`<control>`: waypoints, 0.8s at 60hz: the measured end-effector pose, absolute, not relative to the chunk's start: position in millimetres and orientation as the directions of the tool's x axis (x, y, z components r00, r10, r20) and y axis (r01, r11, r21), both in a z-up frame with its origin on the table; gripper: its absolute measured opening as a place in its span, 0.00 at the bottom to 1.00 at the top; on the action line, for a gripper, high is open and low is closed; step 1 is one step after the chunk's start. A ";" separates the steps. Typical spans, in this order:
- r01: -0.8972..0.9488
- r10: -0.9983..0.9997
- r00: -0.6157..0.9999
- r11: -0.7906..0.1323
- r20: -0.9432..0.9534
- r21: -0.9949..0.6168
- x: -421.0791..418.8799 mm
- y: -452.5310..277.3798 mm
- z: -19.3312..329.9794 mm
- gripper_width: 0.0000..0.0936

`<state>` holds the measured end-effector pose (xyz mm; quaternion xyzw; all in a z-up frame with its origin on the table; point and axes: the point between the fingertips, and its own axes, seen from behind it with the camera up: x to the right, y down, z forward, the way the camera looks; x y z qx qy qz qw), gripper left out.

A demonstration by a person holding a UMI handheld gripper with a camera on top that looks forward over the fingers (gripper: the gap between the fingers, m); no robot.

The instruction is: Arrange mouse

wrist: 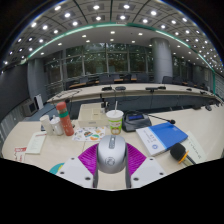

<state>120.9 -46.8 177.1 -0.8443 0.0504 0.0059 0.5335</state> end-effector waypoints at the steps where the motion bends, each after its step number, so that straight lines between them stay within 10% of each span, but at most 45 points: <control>1: -0.091 -0.071 0.995 -0.422 -0.067 -0.902 110.4 -46.3 181.3 0.39; 8: -0.069 0.003 0.997 -0.450 -0.078 -0.891 28.2 -48.5 172.8 0.39; 31: -0.029 0.031 0.997 -0.677 -0.067 -0.735 -94.0 -87.5 -8.1 0.43; 39: 0.001 0.041 0.999 -0.669 -0.036 -0.743 -97.0 -91.8 -9.4 0.57; 44: -0.033 0.028 0.997 -0.693 -0.072 -0.720 -101.7 -105.0 2.5 0.91; 48: -0.042 0.005 0.998 -0.682 -0.062 -0.730 -96.7 -117.3 28.4 0.89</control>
